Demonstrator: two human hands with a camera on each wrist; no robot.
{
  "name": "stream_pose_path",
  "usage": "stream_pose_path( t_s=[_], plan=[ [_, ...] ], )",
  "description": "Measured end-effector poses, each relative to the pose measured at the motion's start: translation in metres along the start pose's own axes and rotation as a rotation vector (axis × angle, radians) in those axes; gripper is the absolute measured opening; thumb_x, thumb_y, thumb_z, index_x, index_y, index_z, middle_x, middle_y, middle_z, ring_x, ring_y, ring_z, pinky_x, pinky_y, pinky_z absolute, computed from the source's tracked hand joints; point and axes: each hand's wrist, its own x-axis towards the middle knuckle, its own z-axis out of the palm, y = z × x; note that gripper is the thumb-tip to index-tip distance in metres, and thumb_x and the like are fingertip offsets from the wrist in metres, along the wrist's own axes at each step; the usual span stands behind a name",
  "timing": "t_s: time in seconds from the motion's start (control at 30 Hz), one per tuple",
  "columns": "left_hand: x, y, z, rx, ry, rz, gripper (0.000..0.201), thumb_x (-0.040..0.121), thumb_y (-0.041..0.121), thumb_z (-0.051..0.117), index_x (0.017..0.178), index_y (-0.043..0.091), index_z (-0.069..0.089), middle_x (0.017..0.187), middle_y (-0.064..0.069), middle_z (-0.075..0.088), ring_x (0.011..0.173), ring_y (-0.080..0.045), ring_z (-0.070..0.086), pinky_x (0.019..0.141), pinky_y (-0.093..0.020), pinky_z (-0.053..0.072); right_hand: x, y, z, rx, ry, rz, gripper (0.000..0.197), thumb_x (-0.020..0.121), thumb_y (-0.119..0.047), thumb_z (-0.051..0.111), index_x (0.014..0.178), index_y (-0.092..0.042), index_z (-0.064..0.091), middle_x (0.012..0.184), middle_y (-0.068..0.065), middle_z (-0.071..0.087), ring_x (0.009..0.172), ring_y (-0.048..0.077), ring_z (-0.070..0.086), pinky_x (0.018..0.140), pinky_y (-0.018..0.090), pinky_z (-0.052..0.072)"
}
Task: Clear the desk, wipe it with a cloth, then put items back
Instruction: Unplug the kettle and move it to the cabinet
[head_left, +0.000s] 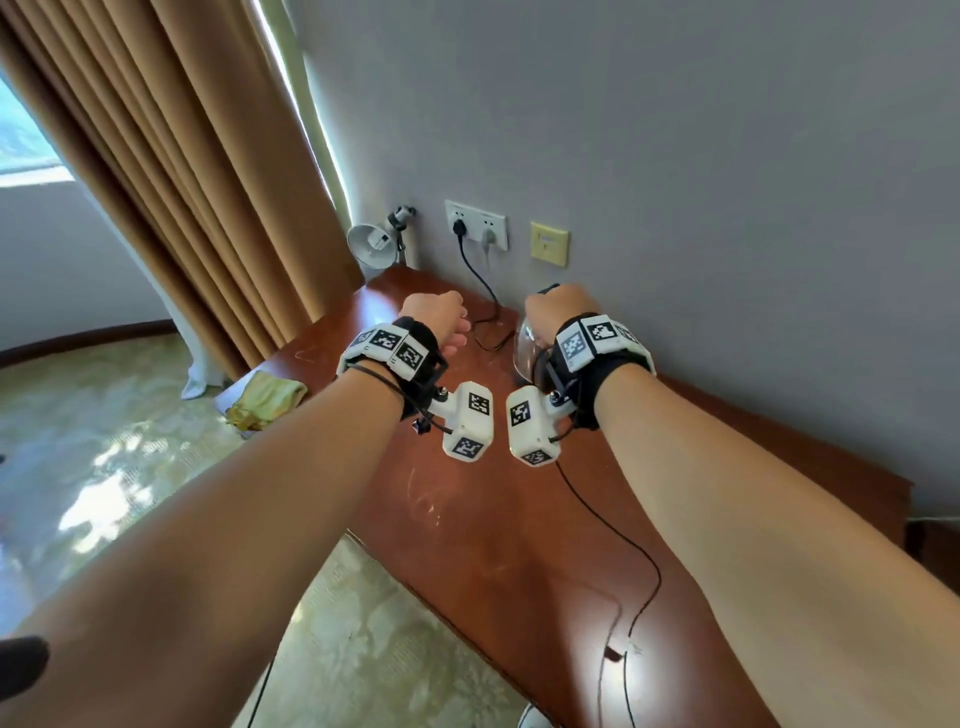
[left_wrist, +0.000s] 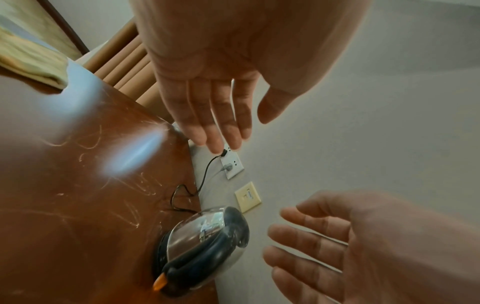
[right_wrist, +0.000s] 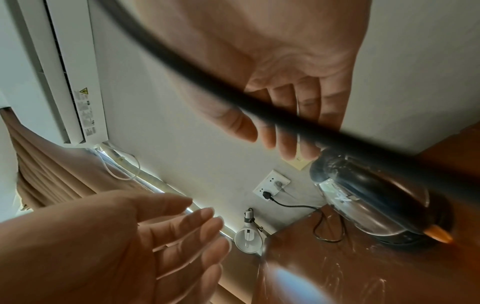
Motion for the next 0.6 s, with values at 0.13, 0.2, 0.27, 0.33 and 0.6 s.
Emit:
stream_pose_path(
  t_s=[0.13, 0.2, 0.27, 0.33, 0.6],
  plan=[
    [0.028, 0.022, 0.0, 0.028, -0.007, -0.007, 0.021, 0.095, 0.018, 0.045, 0.075, 0.014, 0.052, 0.062, 0.001, 0.049, 0.048, -0.014, 0.039, 0.047, -0.022, 0.029, 0.022, -0.018, 0.001, 0.078, 0.016, -0.007, 0.041, 0.077, -0.029, 0.05, 0.103, -0.003, 0.068, 0.108, 0.016, 0.07, 0.096, 0.039, 0.064, 0.088, 0.039, 0.053],
    [0.038, 0.029, 0.001, 0.048, -0.028, -0.017, 0.021, 0.097, 0.018, 0.043, 0.077, 0.014, 0.05, 0.064, 0.0, 0.048, 0.049, -0.014, 0.037, 0.049, -0.023, 0.028, 0.032, -0.021, 0.002, 0.095, 0.007, -0.003, 0.036, 0.084, -0.025, 0.052, 0.107, -0.002, 0.067, 0.108, 0.017, 0.069, 0.094, 0.038, 0.064, 0.084, 0.036, 0.052],
    [0.052, 0.036, 0.002, 0.065, -0.054, -0.023, 0.023, 0.099, 0.018, 0.042, 0.077, 0.014, 0.049, 0.064, 0.0, 0.047, 0.05, -0.014, 0.036, 0.049, -0.022, 0.027, 0.043, -0.025, 0.006, 0.101, -0.007, 0.0, 0.033, 0.086, -0.023, 0.051, 0.107, -0.002, 0.067, 0.105, 0.017, 0.07, 0.089, 0.036, 0.065, 0.076, 0.034, 0.051],
    [0.065, 0.04, 0.0, 0.077, -0.061, -0.024, 0.024, 0.1, 0.019, 0.041, 0.078, 0.015, 0.048, 0.064, 0.0, 0.046, 0.049, -0.013, 0.036, 0.047, -0.021, 0.027, 0.053, -0.026, 0.01, 0.093, -0.032, 0.003, 0.033, 0.088, -0.022, 0.05, 0.109, -0.002, 0.067, 0.104, 0.017, 0.071, 0.086, 0.034, 0.065, 0.063, 0.028, 0.045],
    [0.143, 0.046, 0.002, 0.156, -0.13, -0.028, 0.024, 0.101, 0.017, 0.042, 0.078, 0.014, 0.05, 0.066, 0.0, 0.05, 0.046, -0.012, 0.04, 0.044, -0.02, 0.028, 0.093, -0.035, 0.034, 0.022, 0.013, 0.081, 0.031, 0.094, -0.023, 0.05, 0.113, -0.005, 0.065, 0.101, 0.012, 0.063, 0.075, 0.03, 0.05, 0.063, 0.027, 0.034]
  ],
)
